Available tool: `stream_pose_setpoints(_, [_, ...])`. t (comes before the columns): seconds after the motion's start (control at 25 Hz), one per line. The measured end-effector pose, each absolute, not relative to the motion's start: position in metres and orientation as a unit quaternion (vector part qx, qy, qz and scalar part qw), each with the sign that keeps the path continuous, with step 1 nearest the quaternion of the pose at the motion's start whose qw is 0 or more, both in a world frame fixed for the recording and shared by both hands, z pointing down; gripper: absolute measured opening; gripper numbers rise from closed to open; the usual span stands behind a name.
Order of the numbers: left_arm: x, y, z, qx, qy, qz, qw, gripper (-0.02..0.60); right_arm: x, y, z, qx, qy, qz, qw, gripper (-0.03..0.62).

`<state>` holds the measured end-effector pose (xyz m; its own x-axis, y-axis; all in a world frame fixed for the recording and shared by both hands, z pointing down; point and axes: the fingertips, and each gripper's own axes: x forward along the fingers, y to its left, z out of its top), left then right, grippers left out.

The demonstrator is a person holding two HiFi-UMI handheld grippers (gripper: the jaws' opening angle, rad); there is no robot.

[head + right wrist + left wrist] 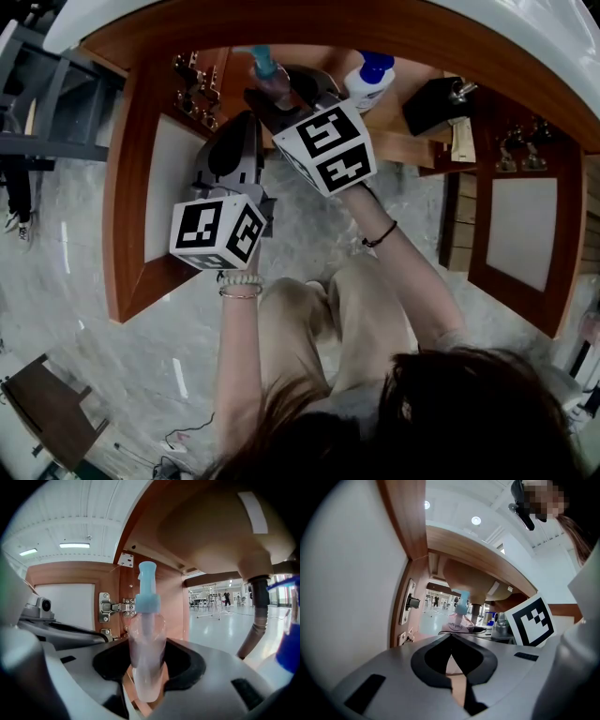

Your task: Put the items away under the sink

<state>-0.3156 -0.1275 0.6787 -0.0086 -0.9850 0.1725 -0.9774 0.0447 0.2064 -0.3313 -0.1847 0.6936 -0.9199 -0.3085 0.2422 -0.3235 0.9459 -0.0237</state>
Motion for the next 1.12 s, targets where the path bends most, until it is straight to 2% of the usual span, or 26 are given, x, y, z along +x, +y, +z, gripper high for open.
stream_pose_setpoints(0.88, [-0.325, -0.123, 0.693, 0.675, -0.724, -0.009, 0.141, 0.000, -0.347, -0.195, 0.699, 0.168, -0.980, 0.024, 0.100, 0.206])
stream_pose_setpoints(1.12, [-0.323, -0.116, 0.685, 0.669, -0.727, -0.012, 0.155, 0.000, -0.341, -0.194, 0.690, 0.183, -0.978, 0.044, 0.094, 0.246])
